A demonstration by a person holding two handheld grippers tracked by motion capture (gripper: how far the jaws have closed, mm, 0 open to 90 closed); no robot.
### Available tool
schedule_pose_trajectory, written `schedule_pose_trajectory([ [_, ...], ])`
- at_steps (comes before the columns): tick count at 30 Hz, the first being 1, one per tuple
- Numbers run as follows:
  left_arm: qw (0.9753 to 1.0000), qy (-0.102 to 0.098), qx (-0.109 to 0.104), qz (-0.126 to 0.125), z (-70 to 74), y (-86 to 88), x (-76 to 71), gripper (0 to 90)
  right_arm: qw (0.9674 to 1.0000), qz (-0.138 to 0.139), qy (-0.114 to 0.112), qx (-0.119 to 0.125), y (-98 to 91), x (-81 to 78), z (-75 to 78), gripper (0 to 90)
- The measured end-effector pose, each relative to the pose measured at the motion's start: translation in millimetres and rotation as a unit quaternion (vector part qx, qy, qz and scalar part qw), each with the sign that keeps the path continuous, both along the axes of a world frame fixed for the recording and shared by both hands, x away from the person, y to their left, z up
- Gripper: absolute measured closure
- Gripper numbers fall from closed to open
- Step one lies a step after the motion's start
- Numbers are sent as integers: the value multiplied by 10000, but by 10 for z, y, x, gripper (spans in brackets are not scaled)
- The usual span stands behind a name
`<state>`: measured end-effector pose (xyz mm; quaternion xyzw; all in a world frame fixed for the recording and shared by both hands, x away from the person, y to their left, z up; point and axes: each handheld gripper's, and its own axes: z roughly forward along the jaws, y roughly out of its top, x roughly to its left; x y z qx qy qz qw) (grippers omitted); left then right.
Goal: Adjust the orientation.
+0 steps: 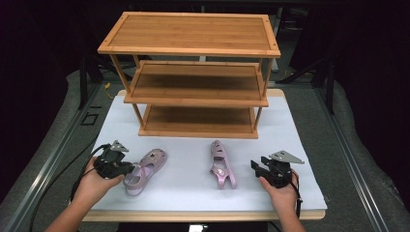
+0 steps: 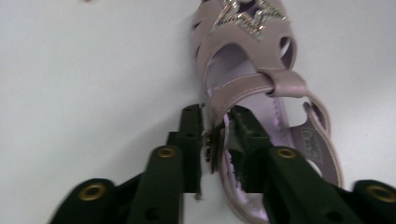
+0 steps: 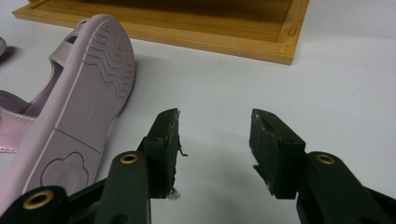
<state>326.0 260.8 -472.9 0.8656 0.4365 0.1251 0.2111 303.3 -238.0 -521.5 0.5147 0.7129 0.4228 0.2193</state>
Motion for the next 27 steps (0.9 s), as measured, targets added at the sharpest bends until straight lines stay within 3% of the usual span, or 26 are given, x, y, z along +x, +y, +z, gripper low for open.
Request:
schedule_pose_trajectory([
  [1,10000,0,0,0,0,0,0,713,10000,0,0,0,0,0,0,526],
  [2,9997,225,73,73,28,-5,35,697,10000,-19,9,-23,5,1,-3,525],
  [4,9994,328,118,68,43,-6,57,687,10000,-24,10,-23,5,2,-4,524],
  [6,9976,651,128,174,52,-20,126,687,10000,-8,14,19,5,9,-9,524],
  [7,9976,651,128,174,52,-20,126,688,10000,-8,14,19,5,9,-9,524],
  [8,9952,935,182,247,29,-38,179,690,10000,-1,35,20,2,11,-8,524],
  [10,9914,1242,221,338,-12,-51,232,693,10000,2,30,20,-2,12,-7,523],
  [11,9914,1242,221,338,-12,-51,232,702,10000,2,30,20,-2,12,-7,523],
  [12,9880,1470,330,347,-56,-67,271,713,10000,4,31,25,-4,12,-7,522],
  [16,9853,1640,349,316,-104,-100,309,762,10000,19,37,34,-4,15,-11,522],
  [19,9842,1644,577,311,-110,-129,323,786,10000,37,66,34,5,15,-14,522],
  [22,9825,1723,658,248,-99,-146,339,800,10000,57,71,26,16,16,-18,522],
  [27,9818,1723,784,132,-94,-171,356,816,10000,63,45,32,21,15,-19,522],
])
